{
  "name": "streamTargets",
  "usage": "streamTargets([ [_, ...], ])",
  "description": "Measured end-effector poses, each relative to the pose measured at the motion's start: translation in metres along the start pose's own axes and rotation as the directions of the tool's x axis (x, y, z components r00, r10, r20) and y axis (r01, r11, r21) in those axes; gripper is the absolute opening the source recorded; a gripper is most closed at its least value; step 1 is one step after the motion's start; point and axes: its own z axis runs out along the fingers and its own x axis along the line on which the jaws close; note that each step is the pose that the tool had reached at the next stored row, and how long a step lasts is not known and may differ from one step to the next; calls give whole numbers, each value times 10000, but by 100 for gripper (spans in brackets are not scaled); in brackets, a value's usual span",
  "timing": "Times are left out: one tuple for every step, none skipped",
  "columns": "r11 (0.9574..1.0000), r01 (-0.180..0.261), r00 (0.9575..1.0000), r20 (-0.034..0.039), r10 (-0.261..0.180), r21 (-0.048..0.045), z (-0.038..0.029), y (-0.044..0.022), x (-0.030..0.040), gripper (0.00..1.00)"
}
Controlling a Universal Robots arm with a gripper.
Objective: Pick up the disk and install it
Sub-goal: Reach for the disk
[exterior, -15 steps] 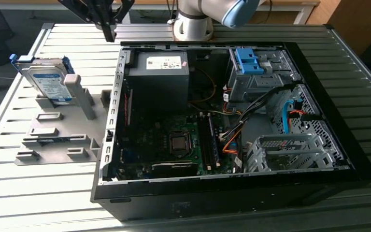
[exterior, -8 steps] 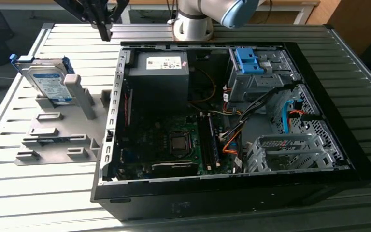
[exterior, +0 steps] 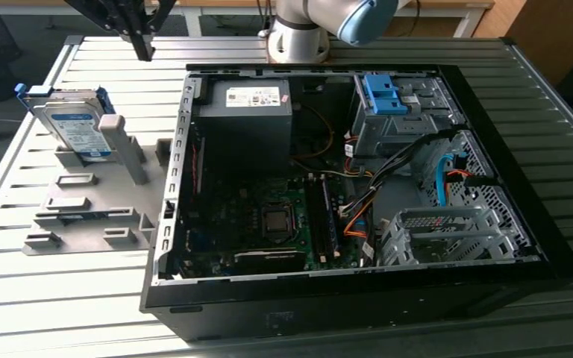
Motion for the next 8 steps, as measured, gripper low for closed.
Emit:
streamTargets([
  [10000, -2, 10000, 0, 2, 0, 1, 5, 25, 11],
  [10000, -2, 10000, -2, 2, 0, 2, 9, 44, 11],
  [10000, -2, 10000, -3, 2, 1, 4, 11, 60, 11],
  [10000, -2, 10000, -4, 2, 0, 5, 13, 69, 11],
  [10000, -2, 10000, -4, 2, -1, 7, 13, 72, 11],
  [10000, -1, 10000, -5, 1, 0, 6, 13, 72, 11],
  [10000, -1, 10000, -7, 1, 1, 6, 13, 73, 11],
  [10000, -1, 10000, -7, 1, 1, 6, 13, 73, 11],
])
